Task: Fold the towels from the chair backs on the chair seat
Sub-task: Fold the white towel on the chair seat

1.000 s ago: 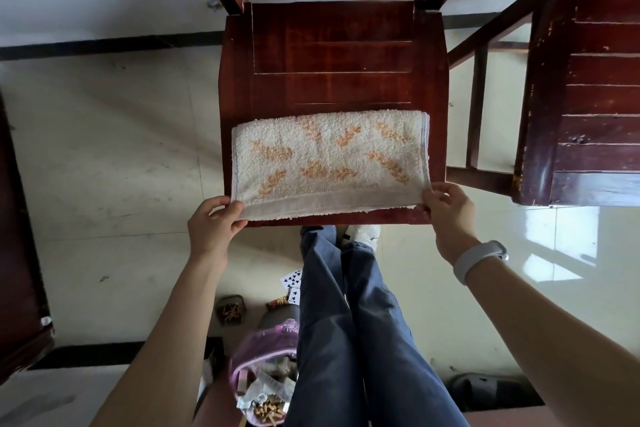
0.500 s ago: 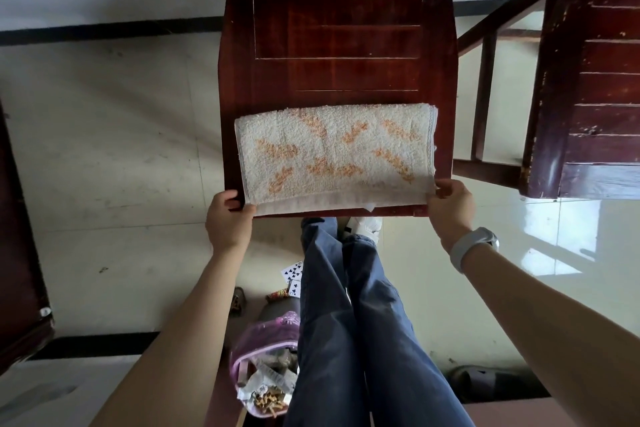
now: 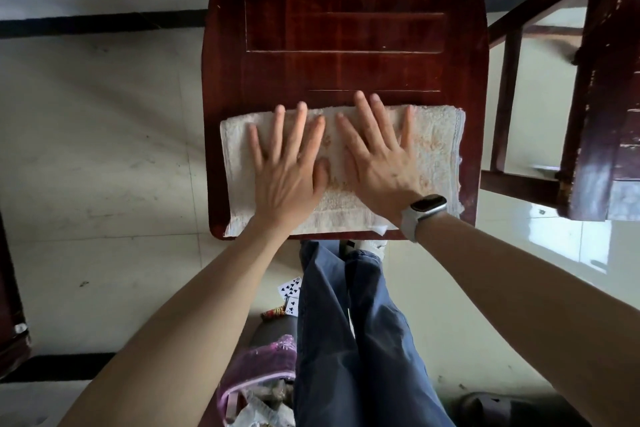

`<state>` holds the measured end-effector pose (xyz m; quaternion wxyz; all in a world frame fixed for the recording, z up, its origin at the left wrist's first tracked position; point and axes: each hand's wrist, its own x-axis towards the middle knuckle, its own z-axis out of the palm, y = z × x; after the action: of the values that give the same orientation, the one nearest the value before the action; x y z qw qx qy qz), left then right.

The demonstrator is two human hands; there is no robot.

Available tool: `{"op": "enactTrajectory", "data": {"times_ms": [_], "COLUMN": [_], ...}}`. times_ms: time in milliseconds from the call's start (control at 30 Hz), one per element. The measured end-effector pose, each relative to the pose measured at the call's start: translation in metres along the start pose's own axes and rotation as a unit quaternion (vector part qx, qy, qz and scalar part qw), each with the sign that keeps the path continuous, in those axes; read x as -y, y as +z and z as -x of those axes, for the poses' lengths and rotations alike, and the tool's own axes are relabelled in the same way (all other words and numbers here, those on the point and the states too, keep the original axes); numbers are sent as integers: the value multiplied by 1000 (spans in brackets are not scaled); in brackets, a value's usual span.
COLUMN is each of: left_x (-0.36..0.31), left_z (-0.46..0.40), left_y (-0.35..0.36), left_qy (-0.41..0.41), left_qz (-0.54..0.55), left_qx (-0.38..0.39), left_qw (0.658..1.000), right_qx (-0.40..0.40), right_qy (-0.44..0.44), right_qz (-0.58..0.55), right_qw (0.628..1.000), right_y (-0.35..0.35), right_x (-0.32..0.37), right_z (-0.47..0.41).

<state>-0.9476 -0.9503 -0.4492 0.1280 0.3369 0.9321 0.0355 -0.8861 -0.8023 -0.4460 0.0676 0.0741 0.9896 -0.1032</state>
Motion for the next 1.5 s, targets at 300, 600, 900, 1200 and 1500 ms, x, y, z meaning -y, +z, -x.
{"op": "enactTrajectory", "data": {"times_ms": [300,600,900,1200,1500], "left_x": [15,17,1,4,5], "left_z": [7,18,36,29,34], "left_y": [11,-7,-7,-20,-72], "left_qy": [-97,-125,-113,-99,-328], "left_qz": [-12,33,44,71,514], "left_qx": [19,45,92,109,11], "left_qw": [995,991,988,987,792], "right_qx": [17,-12,-1,46,44], "right_qy": [47,205,489,500,305], "right_qz": [9,-187,-263,-301,-414], "right_qw": [999,961,832,811,857], "right_y": [11,-17,-16,-47,-119], "right_x": [-24,-66,-70,-55,17], "right_z": [14,55,41,31,2]}}
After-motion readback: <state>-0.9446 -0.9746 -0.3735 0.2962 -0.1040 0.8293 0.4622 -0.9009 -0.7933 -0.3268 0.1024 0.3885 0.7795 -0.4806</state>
